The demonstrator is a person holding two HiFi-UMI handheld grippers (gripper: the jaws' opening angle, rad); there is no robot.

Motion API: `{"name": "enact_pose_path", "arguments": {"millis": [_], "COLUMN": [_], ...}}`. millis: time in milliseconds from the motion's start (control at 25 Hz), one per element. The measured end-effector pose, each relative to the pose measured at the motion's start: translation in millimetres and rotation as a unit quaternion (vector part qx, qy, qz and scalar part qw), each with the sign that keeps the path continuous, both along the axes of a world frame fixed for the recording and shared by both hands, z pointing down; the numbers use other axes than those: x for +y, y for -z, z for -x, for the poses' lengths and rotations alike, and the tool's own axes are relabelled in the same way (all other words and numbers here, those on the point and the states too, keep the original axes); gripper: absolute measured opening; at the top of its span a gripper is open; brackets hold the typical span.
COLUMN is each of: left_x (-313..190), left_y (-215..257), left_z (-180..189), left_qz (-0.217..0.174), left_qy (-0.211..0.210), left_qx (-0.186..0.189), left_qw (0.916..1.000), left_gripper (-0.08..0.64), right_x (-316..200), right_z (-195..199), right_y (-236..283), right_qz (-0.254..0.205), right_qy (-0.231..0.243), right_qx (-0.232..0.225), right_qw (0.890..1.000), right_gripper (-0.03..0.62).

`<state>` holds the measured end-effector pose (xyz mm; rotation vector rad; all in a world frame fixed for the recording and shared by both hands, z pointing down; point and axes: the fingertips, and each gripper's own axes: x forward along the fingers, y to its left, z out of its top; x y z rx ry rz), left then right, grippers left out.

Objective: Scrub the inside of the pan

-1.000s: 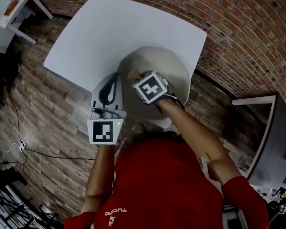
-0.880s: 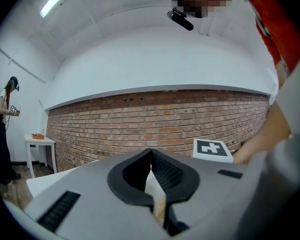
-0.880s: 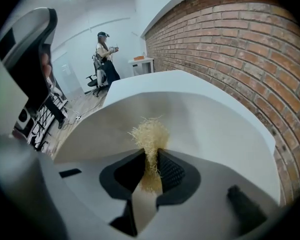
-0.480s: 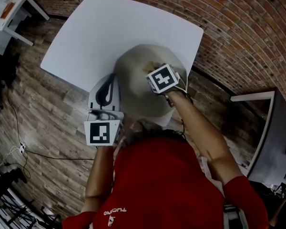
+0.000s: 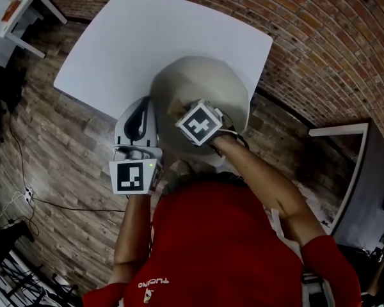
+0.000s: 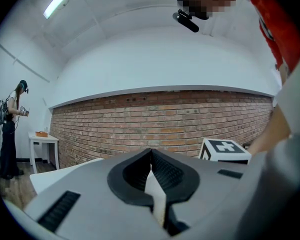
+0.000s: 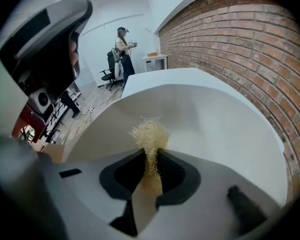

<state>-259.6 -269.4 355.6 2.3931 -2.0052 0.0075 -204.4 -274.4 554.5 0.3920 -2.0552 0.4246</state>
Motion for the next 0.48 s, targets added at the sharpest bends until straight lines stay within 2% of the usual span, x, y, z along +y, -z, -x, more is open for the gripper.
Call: {"name": "enact_pose_path", "arguments": {"millis": [160, 480], "left_x": [2.8, 5.4], "left_y": [-1.0, 0.1], "left_z": [1.4, 0.9], "left_qz": [0.005, -0.002], "left_qy": [0.001, 0.009], "left_qx": [-0.002, 0.002], "left_qw": [1.0, 1.0], "left_gripper": [0.014, 0.014], "right_x": [-5.4, -39.2], "right_z": [-7.9, -56.4], "right_y": [-13.5, -11.8], "right_qz": [-0.009, -0.018], "right_qy": [0.006, -0.042], "right_qx": [0.03, 0.068], "right_qw": [0.999, 0.997], "right_gripper": [0.075, 0.075]}}
